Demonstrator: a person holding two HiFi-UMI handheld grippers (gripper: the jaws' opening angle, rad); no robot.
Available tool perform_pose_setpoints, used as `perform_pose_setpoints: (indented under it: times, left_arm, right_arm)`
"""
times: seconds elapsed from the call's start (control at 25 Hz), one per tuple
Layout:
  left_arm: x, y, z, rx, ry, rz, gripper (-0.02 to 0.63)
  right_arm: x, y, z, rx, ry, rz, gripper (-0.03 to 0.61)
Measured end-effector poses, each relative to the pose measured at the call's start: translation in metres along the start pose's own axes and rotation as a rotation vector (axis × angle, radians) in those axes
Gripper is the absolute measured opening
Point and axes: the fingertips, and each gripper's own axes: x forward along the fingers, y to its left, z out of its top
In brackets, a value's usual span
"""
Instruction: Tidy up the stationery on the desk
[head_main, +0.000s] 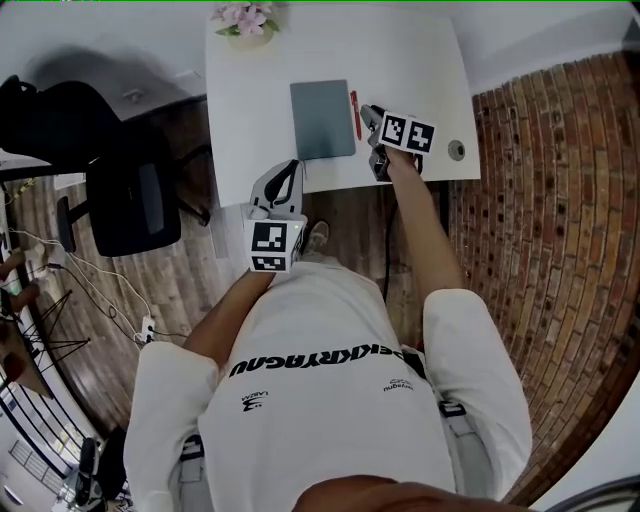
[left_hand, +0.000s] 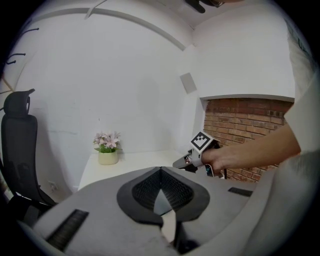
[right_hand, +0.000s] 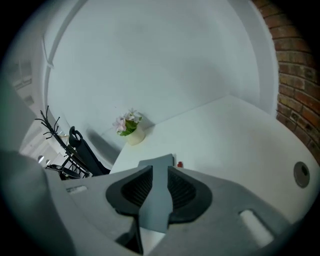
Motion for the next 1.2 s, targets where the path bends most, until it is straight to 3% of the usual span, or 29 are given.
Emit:
perform_pose_setpoints:
  times: [0.28,0.36,0.48,0.68,0.84,1.2]
  left_arm:
    - [-0.01,-0.003,0.019,0.015,-0.04,0.0,-0.003]
    - [-0.011,-0.008,0.026,0.026,-0.052,-0.007,-0.003]
    - [-0.01,-0.015,0.036,0.039,-0.072,-0.02,-0.003]
    - [-0.011,-0.018,0.048,0.059,-0.098,-0.032,-0.003]
    - [-0.014,-0.022,0.052,0.08,-0.106,-0.046,-0.003]
    - [-0.02,-0.028,0.059,0.105,-0.137,-0.052,-0.002]
  right_arm:
    - [-0.068,0.047,0.018,-0.06,-0.223,0.038,0.042]
    - [-0.087,0.062,0.021,-0.078,-0.282,0.049,0.001]
    - [-0.112,0.083,0.017,-0.132,-0.353,0.051,-0.003]
    - [-0.134,0.117,-0.003,-0.235,-0.423,0.104,-0.003]
    - [-0.151,0.134,-0.009,-0.32,-0.493,0.091,-0.003]
    - [-0.178,0.147,-0.013,-0.331,-0.567,0.051,-0.003]
